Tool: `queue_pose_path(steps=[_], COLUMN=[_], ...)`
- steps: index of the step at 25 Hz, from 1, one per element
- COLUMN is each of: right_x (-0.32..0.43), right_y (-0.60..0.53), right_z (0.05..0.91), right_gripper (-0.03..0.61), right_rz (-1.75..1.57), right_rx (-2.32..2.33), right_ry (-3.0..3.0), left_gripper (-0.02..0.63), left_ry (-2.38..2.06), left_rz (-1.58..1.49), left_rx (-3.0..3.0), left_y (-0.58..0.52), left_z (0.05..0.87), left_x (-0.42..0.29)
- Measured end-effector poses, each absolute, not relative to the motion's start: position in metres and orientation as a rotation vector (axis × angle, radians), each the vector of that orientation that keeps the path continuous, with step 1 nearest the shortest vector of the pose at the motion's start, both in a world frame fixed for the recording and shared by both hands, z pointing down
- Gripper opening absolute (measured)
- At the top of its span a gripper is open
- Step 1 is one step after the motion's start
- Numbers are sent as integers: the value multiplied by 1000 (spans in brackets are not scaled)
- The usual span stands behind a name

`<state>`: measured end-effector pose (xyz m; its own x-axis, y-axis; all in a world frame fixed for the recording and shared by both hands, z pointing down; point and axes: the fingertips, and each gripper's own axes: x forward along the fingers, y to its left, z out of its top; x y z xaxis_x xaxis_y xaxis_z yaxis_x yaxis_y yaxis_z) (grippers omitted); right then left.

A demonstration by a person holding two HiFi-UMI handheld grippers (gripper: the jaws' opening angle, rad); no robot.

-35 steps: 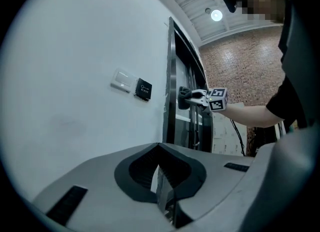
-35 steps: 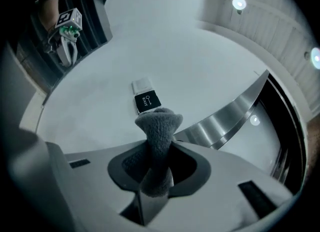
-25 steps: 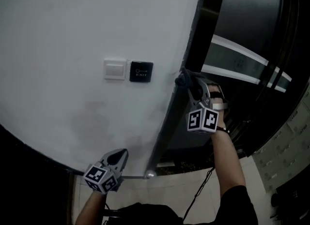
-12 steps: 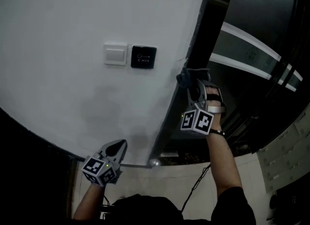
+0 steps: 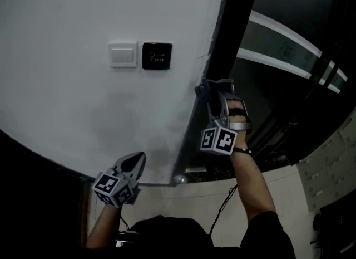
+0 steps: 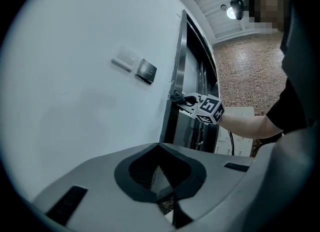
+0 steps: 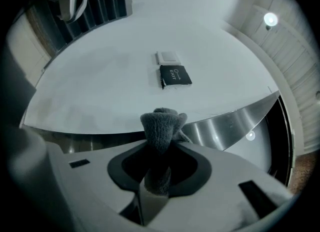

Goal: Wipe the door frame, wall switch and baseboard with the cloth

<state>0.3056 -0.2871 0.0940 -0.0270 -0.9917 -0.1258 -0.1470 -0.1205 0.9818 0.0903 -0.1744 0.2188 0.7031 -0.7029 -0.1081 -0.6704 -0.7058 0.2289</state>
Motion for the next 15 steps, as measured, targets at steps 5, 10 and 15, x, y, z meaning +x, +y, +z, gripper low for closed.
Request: queue_pose_path(steps=[5,10,15], right_x=[307,308,309], right_y=[-286,-288,-287], right_z=[118,146,169], right_gripper=[94,94,94], right_rz=[-1206,-1138,-1094], right_rx=[1379,1365,1347], right_ry=[-1320,-1366,-1397], left_gripper=[-11,-11,-11], left_ry=[-1113,-1140,-1146], left_rz=[-272,-239,-253], left_rx=[2732,2728,2715], left_y=[-176,-180,-181], left_z=[223,230,231], left_x=[90,87,88])
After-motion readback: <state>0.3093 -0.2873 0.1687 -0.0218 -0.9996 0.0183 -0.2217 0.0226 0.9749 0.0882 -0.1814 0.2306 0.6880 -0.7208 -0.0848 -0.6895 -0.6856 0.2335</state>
